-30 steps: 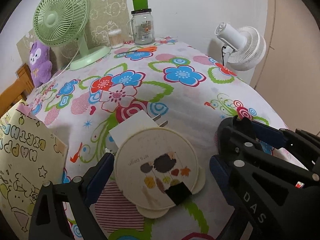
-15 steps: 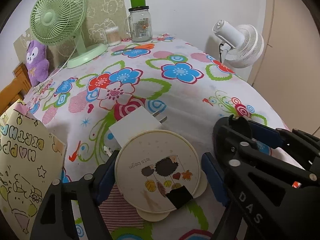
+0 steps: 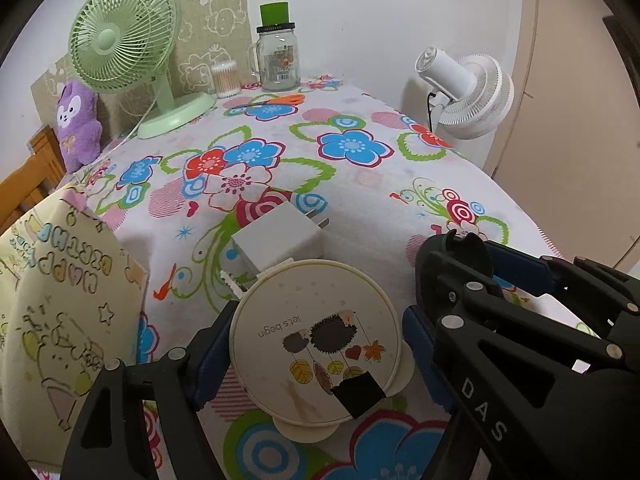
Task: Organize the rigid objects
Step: 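Lift the round case with the left tool while the right tool lifts the black holder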
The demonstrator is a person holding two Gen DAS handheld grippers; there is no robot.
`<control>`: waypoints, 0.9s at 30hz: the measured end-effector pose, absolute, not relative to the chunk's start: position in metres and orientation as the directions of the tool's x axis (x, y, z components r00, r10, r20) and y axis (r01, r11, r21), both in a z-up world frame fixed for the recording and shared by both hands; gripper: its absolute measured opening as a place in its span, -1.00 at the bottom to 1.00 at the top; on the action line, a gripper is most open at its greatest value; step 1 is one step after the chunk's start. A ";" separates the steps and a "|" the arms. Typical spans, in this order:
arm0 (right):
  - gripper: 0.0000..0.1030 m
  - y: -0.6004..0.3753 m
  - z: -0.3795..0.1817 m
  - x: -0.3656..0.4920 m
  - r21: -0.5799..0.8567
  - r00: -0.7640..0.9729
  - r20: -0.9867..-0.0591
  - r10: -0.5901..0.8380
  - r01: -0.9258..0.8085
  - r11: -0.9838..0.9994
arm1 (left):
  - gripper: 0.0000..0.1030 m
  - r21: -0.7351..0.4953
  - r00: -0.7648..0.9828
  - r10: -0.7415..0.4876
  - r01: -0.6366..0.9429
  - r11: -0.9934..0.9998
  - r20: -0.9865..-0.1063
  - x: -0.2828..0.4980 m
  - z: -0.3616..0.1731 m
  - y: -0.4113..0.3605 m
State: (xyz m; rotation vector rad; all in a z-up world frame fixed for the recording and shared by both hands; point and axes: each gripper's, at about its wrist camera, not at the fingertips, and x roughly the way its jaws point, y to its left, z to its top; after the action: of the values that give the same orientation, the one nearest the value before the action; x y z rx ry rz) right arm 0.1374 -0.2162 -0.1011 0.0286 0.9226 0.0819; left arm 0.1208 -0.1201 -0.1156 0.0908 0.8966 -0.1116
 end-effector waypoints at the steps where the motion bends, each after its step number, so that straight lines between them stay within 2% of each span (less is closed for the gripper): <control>1: -0.23 -0.216 -0.100 0.136 0.059 0.602 -0.794 0.082 -0.058 0.997 | 0.59 0.032 0.621 -0.060 0.136 0.990 -0.781 0.119 -0.114 -0.120; 27: -0.23 -0.205 -0.061 0.090 0.052 0.657 -0.753 0.049 -0.016 0.999 | 0.59 0.042 0.672 -0.072 0.151 0.988 -0.737 0.078 -0.078 -0.110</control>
State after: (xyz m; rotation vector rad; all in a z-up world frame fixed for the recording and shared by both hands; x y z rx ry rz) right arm 0.0904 -0.2047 -0.0607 0.0420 0.8536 0.0367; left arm 0.0783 -0.1097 -0.0780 0.1022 0.8251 -0.1258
